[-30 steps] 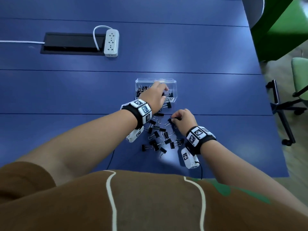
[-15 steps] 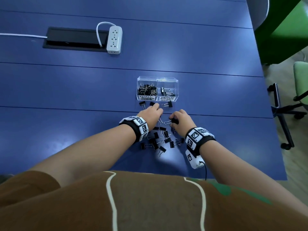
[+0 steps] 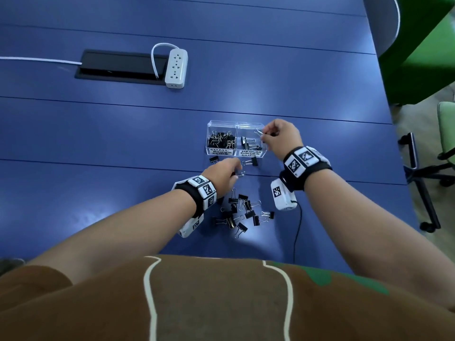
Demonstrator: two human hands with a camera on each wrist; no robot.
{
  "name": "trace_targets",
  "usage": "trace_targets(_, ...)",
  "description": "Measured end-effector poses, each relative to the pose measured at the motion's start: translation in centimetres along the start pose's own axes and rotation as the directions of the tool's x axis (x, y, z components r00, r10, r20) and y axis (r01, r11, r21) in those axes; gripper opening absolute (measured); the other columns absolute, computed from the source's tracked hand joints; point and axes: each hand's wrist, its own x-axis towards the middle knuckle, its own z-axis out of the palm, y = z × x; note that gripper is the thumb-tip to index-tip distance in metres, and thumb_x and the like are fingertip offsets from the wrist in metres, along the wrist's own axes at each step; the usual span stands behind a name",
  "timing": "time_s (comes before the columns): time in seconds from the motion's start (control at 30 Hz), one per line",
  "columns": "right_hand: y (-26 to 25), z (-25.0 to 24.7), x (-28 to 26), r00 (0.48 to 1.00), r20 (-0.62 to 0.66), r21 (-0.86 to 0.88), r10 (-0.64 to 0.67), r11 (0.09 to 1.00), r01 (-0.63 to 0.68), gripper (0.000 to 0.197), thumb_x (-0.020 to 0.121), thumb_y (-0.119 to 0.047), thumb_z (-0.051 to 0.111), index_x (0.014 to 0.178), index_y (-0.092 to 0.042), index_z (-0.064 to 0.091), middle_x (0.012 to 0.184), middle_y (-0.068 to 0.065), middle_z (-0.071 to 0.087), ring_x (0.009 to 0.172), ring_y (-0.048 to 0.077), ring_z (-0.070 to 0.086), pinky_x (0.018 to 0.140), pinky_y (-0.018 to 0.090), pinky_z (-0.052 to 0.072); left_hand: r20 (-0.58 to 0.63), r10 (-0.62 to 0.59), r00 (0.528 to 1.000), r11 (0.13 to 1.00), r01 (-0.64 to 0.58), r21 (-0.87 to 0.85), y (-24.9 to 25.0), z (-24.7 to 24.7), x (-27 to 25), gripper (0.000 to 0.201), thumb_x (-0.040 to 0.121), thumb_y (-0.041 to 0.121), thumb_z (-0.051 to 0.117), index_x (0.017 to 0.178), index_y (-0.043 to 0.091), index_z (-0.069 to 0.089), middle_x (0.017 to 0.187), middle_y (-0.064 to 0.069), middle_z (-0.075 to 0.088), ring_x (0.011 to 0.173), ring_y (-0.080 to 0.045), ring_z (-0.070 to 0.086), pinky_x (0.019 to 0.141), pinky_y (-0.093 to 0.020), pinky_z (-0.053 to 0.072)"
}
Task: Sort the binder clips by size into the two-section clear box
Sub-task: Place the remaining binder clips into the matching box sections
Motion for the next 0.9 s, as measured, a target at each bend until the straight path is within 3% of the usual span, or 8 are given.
trace_targets(0.07,-0.7,0.4,0.5,0.999,0.033,-0.036,-0.02,0.999,0.021,0.009,0.08,-0.012,0.063,0.083,-0.021,0.062,0.082,-0.001,0.062,0.073,0.016,0.057,0.075,0.03,0.051,-0.067,0.026,0.997,0.998,-0.029,-0.049,0.6,-1.0,0.6,0.02,0.093,0.012,0.05,0.112,0.011,0.055,0.099,0.0,0.054,0.083,-0.018,0.052,0.081,-0.03,0.046)
trace_targets(0.17,-0.8,0.6,0.4,0.998,0.051,-0.087,-0.038,0.995,0.043,0.017,0.082,-0.013,0.062,0.097,-0.018,0.065,0.093,0.0,0.062,0.082,0.016,0.057,0.077,0.027,0.049,-0.154,0.066,0.986,0.996,-0.075,-0.056,1.4,-2.5,2.0,0.019,0.091,0.01,0.051,0.109,0.008,0.058,0.11,-0.01,0.057,0.094,-0.023,0.056,0.088,-0.03,0.043)
trace_targets(0.33,1.1,-0.2,-2.5,0.998,0.04,-0.122,-0.044,0.991,0.049,0.013,0.082,-0.01,0.058,0.091,-0.016,0.066,0.082,0.001,0.06,0.075,0.016,0.055,0.075,0.026,0.047,-0.201,0.041,0.979,0.999,-0.047,-0.026,2.4,-3.9,5.1,0.018,0.089,0.008,0.052,0.106,0.009,0.06,0.112,-0.012,0.059,0.103,-0.026,0.057,0.091,-0.031,0.043)
trace_targets(0.4,2.6,-0.3,-4.3,0.994,0.11,-0.172,-0.007,0.985,0.026,0.014,0.083,-0.008,0.055,0.086,-0.017,0.065,0.076,0.003,0.06,0.072,0.02,0.055,0.071,0.028,0.049,-0.179,0.033,0.983,0.999,-0.032,0.01,2.7,-4.0,6.1,0.02,0.09,0.007,0.05,0.107,0.008,0.059,0.114,-0.014,0.058,0.104,-0.029,0.057,0.091,-0.034,0.045)
trace_targets(0.53,5.8,-0.2,-8.2,0.957,0.278,-0.246,0.078,0.969,-0.008,0.02,0.081,-0.006,0.054,0.079,-0.024,0.063,0.082,0.007,0.067,0.075,0.023,0.061,0.07,0.024,0.047,-0.11,0.026,0.994,0.999,-0.02,0.051,2.5,-3.8,7.1,0.028,0.091,0.005,0.049,0.118,0.009,0.056,0.125,-0.014,0.053,0.109,-0.03,0.056,0.096,-0.034,0.044)
trace_targets(0.7,8.2,0.2,-12.0,0.9,0.427,-0.302,0.092,0.952,0.045,0.023,0.074,-0.004,0.065,0.093,-0.016,0.066,0.086,-0.004,0.055,0.072,0.013,0.052,0.065,0.011,0.038,-0.142,0.172,0.975,0.982,-0.158,0.104,2.5,-2.2,5.5,0.032,0.084,0.003,0.054,0.116,0.007,0.058,0.114,-0.015,0.049,0.092,-0.03,0.057,0.087,-0.04,0.05)
trace_targets(0.77,9.0,0.7,-12.7,0.896,0.439,-0.308,0.065,0.948,0.083,0.029,0.072,-0.004,0.067,0.098,-0.014,0.065,0.089,-0.005,0.05,0.073,0.012,0.049,0.063,0.008,0.034,-0.075,0.22,0.973,0.968,-0.208,0.141,2.7,-1.3,4.3,0.027,0.084,0.005,0.055,0.11,0.008,0.06,0.112,-0.013,0.05,0.094,-0.027,0.054,0.088,-0.038,0.049)
trace_targets(0.9,10.0,1.5,-13.0,0.92,0.389,-0.285,0.045,0.956,0.074,0.032,0.07,0.001,0.065,0.098,-0.014,0.065,0.087,-0.003,0.052,0.071,0.015,0.05,0.071,0.02,0.043,0.171,0.255,0.952,0.934,-0.289,0.213,2.6,0.8,1.4,0.026,0.084,0.007,0.054,0.108,0.014,0.061,0.113,-0.008,0.052,0.102,-0.025,0.054,0.086,-0.04,0.051)
